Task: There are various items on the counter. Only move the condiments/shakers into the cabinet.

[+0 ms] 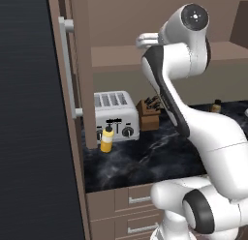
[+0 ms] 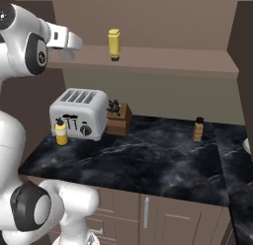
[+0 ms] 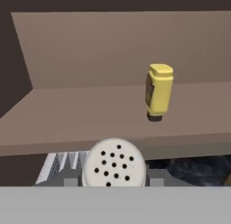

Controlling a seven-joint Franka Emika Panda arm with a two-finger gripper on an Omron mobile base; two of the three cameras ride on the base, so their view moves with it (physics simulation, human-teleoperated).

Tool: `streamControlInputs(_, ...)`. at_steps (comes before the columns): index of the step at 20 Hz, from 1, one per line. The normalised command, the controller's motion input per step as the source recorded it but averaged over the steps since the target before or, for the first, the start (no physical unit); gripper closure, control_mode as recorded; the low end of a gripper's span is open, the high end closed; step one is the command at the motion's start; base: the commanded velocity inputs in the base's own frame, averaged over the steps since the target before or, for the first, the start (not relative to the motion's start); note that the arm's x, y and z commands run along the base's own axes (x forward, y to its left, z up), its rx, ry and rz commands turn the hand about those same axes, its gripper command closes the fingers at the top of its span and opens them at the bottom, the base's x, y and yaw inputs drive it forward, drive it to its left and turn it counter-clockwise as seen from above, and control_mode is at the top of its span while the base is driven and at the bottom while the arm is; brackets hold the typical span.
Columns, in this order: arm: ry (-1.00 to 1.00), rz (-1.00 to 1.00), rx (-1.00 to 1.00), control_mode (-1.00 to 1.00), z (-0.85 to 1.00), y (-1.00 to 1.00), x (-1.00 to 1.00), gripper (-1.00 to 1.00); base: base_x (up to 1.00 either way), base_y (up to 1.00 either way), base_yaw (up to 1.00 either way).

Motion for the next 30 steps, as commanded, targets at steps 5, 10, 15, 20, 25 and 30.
streamControlInputs(5, 0.01, 0.0, 0.0, -1.0, -0.06, 0.0, 0.51, 1.0, 0.0, 0.0, 0.0)
streamControlInputs(10, 0.06, 0.0, 0.0, -1.0, -0.09, 0.0, 0.62, 1.0, 0.0, 0.0, 0.0)
streamControlInputs(15, 0.08, 0.0, 0.0, -1.0, -0.07, 0.01, 0.5, 1.0, 0.0, 0.0, 0.0)
streamControlInputs(20, 0.01, 0.0, 0.0, -1.0, -0.05, 0.03, 0.52, 1.0, 0.0, 0.0, 0.0)
streamControlInputs(25, 0.01, 0.0, -0.02, -1.0, -0.26, 0.14, 0.28, 1.0, 0.0, 0.0, 0.0)
streamControlInputs(30, 0.05, 0.0, -0.04, -1.0, -0.33, 0.08, 0.3, 1.0, 0.0, 0.0, 0.0)
